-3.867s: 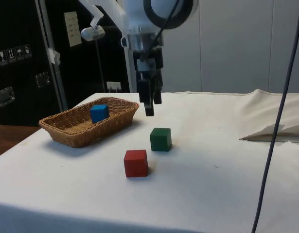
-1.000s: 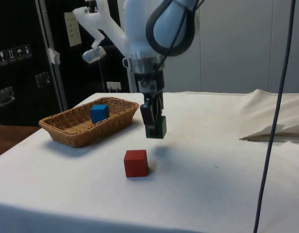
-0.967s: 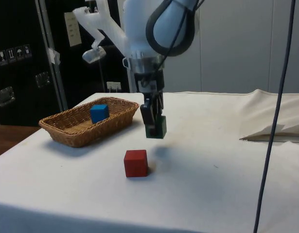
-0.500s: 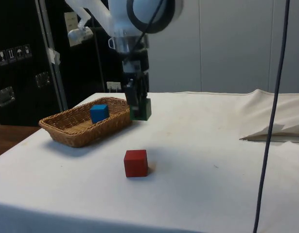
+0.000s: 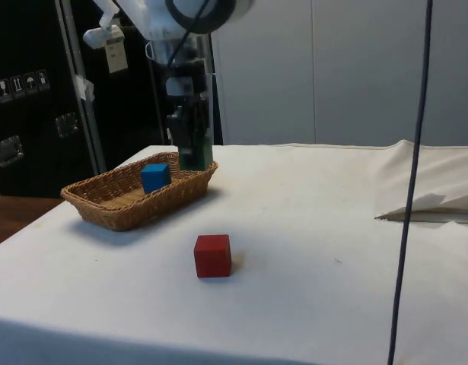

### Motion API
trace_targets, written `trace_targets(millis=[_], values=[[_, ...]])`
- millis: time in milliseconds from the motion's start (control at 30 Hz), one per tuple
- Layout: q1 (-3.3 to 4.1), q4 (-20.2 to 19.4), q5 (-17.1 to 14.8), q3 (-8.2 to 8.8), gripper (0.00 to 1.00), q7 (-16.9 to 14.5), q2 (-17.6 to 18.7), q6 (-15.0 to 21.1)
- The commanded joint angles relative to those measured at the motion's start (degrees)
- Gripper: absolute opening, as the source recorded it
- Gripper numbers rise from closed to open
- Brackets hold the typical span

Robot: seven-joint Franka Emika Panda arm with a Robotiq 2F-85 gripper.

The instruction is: Pick up exactly two blocks and place them into the basket.

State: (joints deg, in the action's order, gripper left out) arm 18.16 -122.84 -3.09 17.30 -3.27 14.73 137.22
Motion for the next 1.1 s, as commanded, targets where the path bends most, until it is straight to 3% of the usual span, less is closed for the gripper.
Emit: trace_targets(millis=[0,133,167,200,400,433,467,667,733,767,1000,1033,1067], values=[[-0.34,1.2,-0.7,-0.17,0.01,-0.7,0.8,-0.7],[-0.57,4.8,-0.9,-0.11,0.01,-0.9,3.3,-1.5],[-0.23,4.3,-0.1,0.17,0.01,-0.2,3.1,-0.9],[-0.57,5.5,-0.9,-0.11,0.01,-0.9,3.8,-1.8],[-0.92,10.4,-1.1,-0.11,0.01,-0.8,7.4,-2.8],[-0.57,10.1,-0.5,0.23,0.01,-0.2,7.3,-2.1],[-0.92,11.1,-1.2,-0.11,0.01,-0.8,8.1,-2.8],[-1.26,16.3,-1.9,-0.17,0.01,-0.8,12.1,-3.3],[-0.86,16.1,-1.3,0.23,0.01,-0.3,12.2,-2.6],[-1.32,17.8,-2.1,-0.23,0.01,-0.7,13.4,-3.4],[-1.78,23.9,-3.2,-0.23,0.01,-0.9,18.4,-4.0],[-1.32,23.3,-2.5,0.23,0.01,-0.3,18.0,-3.4],[-1.83,24.6,-3.2,-0.23,0.01,-0.9,19.0,-4.1]])
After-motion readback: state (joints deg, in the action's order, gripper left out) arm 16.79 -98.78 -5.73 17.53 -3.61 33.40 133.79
